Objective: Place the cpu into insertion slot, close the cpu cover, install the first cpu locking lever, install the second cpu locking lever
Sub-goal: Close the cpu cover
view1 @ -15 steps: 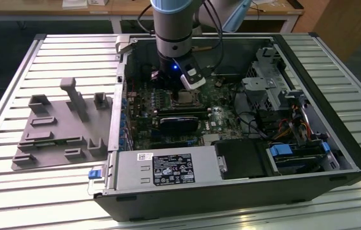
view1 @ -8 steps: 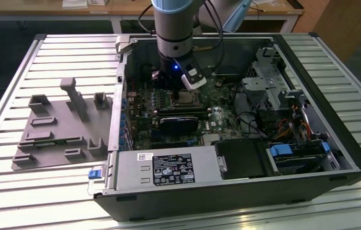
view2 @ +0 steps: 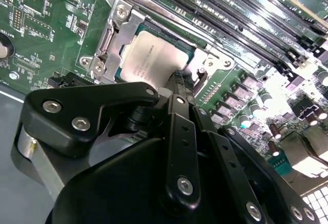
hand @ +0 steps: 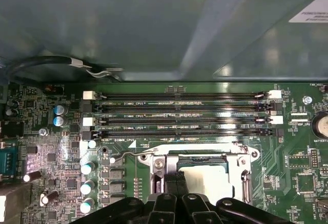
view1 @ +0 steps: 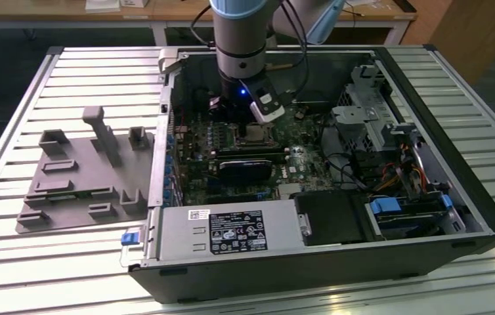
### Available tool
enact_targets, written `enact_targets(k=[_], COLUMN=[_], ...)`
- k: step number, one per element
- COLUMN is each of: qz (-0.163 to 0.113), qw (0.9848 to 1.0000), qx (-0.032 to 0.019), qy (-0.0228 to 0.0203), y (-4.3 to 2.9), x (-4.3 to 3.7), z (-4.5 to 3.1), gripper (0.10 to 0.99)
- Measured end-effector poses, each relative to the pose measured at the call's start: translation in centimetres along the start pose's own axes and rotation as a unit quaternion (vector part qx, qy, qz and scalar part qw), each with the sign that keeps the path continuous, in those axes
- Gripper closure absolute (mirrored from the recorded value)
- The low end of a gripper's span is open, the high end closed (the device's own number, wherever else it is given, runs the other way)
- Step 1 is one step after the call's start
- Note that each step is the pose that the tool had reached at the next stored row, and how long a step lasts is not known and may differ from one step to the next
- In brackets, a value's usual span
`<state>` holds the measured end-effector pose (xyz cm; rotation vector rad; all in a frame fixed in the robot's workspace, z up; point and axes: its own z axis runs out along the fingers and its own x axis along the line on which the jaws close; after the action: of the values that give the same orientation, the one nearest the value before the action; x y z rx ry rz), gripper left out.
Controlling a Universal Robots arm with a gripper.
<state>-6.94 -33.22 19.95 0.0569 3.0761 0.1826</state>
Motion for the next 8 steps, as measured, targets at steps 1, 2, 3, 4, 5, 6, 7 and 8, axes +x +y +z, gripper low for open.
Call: enact_targets(k=[1,2,3,4,5,6,7,8], qz=[0.000,0.000,0.000,0.000,0.000,0.000,0.000,0.000], qw=[1.0000,1.0000,1.0000,1.0000,1.0000,1.0000,1.0000,1.0000], qx=[0.0000,0.0002,0.0001,0.0001,0.0000,0.0000,0.0000,0.0001], qy=[0.0000,0.0001,0.0000,0.0000,0.0000,0.0000,0.0000,0.0000], y=[0.01,0.01,0.02,0.03,0.05,0.07,0.09,0.11], x=[-0.01,-0.01,-0.01,-0.02,-0.03,-0.04,-0.05,-0.06], z=[-0.02,-0.07,-0.13,-0.23,-0.37,-0.54,-0.71,-0.89], gripper=[0.984,0.984,0.984,0.984,0.984,0.984,0.984,0.984])
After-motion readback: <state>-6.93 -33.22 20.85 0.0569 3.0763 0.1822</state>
